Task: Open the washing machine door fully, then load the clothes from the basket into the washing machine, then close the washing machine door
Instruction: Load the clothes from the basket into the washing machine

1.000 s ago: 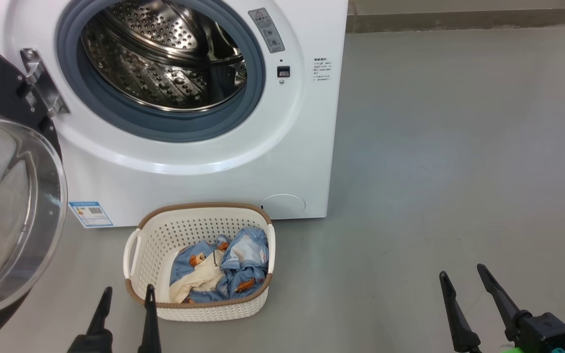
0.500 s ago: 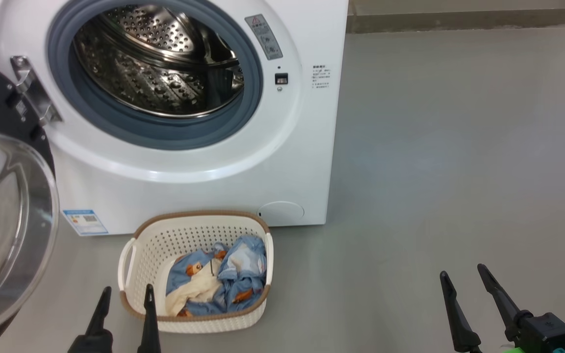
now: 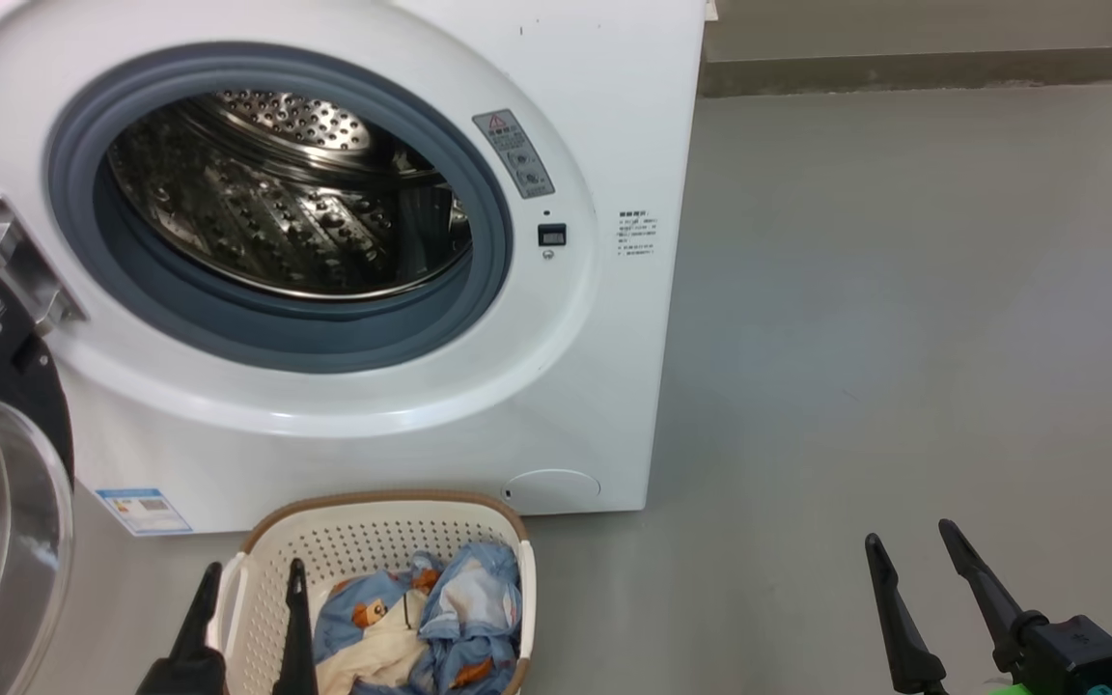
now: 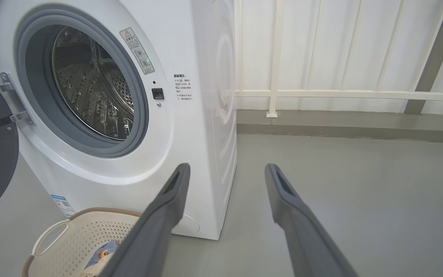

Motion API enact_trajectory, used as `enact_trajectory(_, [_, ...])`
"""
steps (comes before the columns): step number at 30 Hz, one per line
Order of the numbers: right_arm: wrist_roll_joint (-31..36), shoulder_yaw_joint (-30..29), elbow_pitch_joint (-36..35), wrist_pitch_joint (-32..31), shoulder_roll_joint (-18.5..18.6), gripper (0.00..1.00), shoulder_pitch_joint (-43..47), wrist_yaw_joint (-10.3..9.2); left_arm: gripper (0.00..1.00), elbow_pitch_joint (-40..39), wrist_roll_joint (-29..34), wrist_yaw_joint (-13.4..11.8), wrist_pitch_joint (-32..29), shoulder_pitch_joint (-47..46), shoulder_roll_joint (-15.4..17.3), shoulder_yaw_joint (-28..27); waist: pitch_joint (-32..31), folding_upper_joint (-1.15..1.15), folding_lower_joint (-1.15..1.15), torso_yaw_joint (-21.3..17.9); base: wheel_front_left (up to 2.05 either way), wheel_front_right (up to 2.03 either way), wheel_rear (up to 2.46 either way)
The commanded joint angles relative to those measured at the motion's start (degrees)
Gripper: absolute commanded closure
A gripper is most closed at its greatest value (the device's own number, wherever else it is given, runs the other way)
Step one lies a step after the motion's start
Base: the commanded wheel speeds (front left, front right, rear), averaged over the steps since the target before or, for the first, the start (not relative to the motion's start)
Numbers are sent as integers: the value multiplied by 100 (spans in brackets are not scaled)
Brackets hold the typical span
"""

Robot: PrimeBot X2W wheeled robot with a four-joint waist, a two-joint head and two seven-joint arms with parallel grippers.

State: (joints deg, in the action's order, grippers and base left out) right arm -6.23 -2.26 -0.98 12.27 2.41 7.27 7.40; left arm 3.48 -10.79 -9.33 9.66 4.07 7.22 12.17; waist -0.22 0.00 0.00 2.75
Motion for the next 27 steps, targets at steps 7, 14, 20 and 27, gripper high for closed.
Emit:
enact_trajectory(7, [-43,182,-105,44,47,0,-100,9,0,-178,-21,-85,44,-231,108,-157,-8,0,0,-2,30,-30,0])
enact_trajectory(14, [-45,186,-85,46,47,0,-111,9,0,-177,-34,-105,38,-238,126,-126,0,0,0,3,0,0,0])
enact_trajectory(20, [-56,193,-82,51,47,0,-109,9,0,-148,-50,-142,22,-237,134,-113,8,0,0,15,0,0,0])
enact_trajectory(27, [-63,222,-104,55,47,0,-131,9,0,-44,-61,-177,18,-273,137,-87,84,0,0,18,0,0,0])
